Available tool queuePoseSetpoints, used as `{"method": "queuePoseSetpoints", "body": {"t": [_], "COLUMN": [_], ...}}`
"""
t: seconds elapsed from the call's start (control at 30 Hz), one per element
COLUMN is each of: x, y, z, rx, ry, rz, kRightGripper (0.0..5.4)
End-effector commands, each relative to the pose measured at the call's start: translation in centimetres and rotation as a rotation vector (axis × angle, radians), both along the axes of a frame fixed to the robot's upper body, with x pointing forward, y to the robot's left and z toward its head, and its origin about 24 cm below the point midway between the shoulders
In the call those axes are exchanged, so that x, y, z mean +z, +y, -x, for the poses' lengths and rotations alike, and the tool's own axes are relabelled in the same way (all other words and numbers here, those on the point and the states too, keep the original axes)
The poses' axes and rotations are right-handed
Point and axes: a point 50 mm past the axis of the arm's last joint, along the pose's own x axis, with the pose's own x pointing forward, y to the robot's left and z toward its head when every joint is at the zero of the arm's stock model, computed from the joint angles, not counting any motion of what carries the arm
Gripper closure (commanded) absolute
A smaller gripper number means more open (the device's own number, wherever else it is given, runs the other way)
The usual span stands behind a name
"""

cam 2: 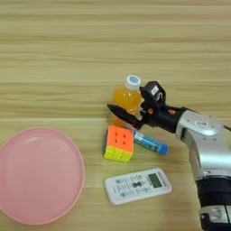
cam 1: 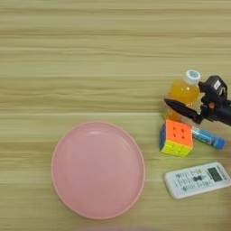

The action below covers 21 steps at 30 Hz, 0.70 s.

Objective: Move the objects on the table

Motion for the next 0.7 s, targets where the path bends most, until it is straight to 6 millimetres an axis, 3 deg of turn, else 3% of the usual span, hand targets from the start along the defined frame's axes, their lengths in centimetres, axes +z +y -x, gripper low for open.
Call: {"method": "queuePoseSetpoints", "body": {"t": [0.03,0.33,0.7], "x": [3.1,4.0,7.1], "y": [-0.1,0.8,5.7], "z": [-1.3,-1.6,-2.0], "rx": [-0.007,0.012,0.163], "ry": [-0.131,-0.175,-0.282], "rz": [0.024,-0.011,-0.053], "kRightGripper": [1.69,1.88,1.88]}}
